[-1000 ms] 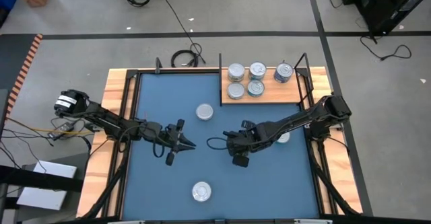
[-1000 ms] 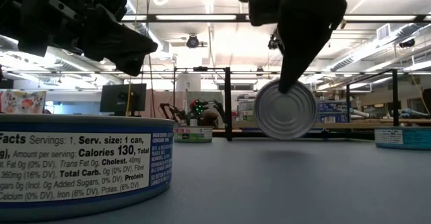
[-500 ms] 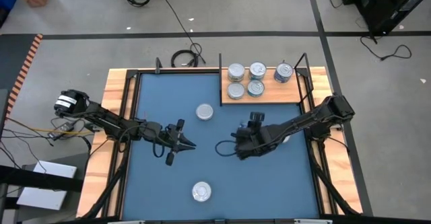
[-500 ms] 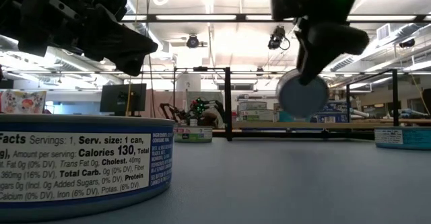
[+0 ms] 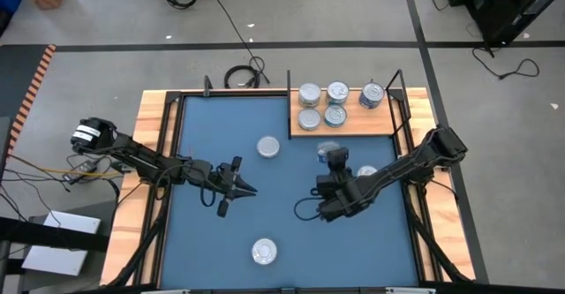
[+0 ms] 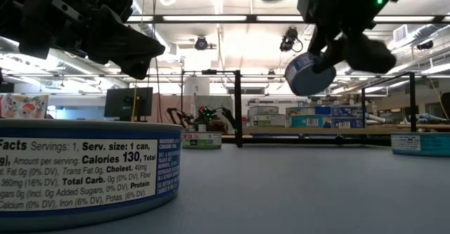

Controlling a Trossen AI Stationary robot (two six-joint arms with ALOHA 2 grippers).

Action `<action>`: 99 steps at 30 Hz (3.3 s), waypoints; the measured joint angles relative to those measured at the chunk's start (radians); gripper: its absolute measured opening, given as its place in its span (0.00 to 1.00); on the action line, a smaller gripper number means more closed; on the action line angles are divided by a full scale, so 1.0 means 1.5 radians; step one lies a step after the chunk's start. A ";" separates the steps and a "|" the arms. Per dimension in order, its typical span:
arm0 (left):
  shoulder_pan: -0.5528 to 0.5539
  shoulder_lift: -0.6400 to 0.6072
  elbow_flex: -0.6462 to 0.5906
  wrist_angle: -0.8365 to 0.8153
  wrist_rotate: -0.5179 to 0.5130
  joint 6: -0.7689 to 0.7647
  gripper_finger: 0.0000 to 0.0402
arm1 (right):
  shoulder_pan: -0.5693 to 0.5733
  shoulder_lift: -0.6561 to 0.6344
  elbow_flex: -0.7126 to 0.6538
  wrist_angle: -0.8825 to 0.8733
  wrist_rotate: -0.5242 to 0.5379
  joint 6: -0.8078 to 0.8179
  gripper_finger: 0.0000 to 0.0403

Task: Stack canned seafood by type on shelf
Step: Put the blue tuna can on the shelf

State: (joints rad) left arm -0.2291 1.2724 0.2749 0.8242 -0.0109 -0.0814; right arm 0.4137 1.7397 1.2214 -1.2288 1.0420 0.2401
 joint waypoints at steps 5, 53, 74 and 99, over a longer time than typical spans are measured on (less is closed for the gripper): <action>0.000 0.000 0.000 0.000 -0.001 0.015 0.13 | -0.007 0.000 -0.068 0.007 0.115 0.002 0.37; 0.000 0.000 0.000 -0.004 -0.011 0.013 0.13 | -0.257 0.004 -0.227 -0.218 0.044 0.515 0.37; 0.000 0.000 0.000 -0.001 -0.011 -0.001 0.13 | -0.397 0.004 -0.227 -0.070 0.004 0.369 0.38; 0.000 0.000 0.000 -0.003 -0.011 -0.001 0.13 | -0.445 0.004 -0.270 0.022 -0.013 0.246 0.45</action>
State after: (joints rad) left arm -0.2291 1.2724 0.2752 0.8204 -0.0269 -0.0834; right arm -0.2543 1.7451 0.8158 -1.1963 1.0221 0.6090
